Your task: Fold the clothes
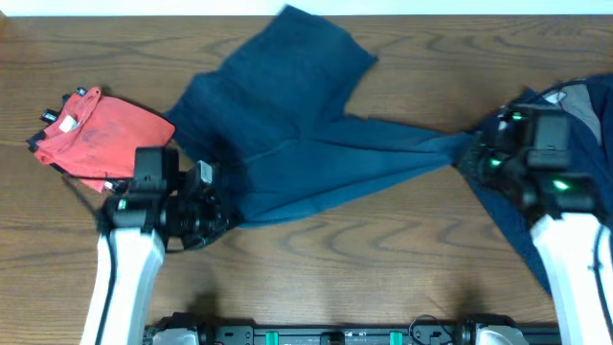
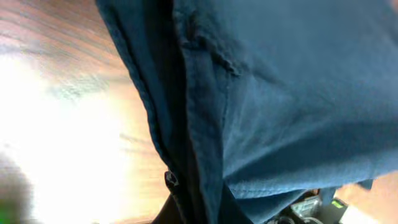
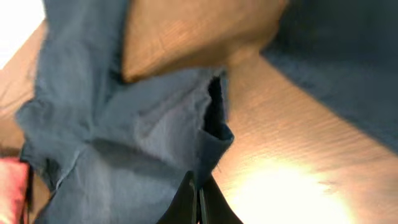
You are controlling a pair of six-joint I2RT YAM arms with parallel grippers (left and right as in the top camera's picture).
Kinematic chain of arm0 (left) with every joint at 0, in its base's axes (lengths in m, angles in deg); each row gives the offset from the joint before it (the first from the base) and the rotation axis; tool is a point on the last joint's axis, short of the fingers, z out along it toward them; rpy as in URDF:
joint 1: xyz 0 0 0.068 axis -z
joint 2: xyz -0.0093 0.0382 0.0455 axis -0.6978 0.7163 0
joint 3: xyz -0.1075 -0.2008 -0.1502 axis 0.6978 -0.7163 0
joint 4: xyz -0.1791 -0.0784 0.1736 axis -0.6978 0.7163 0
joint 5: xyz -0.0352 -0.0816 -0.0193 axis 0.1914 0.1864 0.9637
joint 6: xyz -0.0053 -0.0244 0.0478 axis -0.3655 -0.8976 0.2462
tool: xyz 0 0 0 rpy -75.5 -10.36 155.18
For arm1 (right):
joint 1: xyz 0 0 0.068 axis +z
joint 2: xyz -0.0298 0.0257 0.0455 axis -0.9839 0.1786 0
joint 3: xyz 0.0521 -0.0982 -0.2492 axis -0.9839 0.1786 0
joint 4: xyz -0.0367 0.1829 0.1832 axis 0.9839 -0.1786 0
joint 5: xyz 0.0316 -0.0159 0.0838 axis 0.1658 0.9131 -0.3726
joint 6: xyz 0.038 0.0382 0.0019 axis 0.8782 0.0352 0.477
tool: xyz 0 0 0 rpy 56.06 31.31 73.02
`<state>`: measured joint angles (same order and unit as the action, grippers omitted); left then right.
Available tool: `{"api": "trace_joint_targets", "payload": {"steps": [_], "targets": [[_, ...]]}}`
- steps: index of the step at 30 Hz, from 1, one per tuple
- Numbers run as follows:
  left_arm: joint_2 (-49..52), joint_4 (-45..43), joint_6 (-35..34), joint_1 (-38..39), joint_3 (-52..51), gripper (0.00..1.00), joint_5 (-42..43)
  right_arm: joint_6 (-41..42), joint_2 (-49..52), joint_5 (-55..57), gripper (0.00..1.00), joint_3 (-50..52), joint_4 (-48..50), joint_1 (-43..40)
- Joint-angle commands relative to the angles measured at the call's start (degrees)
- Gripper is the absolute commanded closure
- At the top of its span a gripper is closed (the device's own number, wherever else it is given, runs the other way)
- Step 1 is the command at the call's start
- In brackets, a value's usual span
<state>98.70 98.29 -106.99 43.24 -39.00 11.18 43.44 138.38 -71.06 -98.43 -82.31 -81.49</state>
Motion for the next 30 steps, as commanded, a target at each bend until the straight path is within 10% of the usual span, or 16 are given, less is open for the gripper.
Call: {"api": "trace_joint_targets", "payload": {"steps": [1, 13, 30], "targets": [[-7.6, 3.9, 1.7, 1.0, 0.7, 0.94, -4.0, -8.0, -3.8, 6.8, 0.99, -4.8, -3.1, -2.7], [-26.3, 5.9, -3.1, 1.0, 5.1, 0.94, -4.7, -19.4, -9.2, 9.0, 0.99, -14.8, -3.3, -3.9], [-11.4, -1.0, -18.3, 1.0, 5.1, 0.94, -18.3, -26.2, 12.4, 2.5, 0.99, -14.8, 15.1, 3.1]]}}
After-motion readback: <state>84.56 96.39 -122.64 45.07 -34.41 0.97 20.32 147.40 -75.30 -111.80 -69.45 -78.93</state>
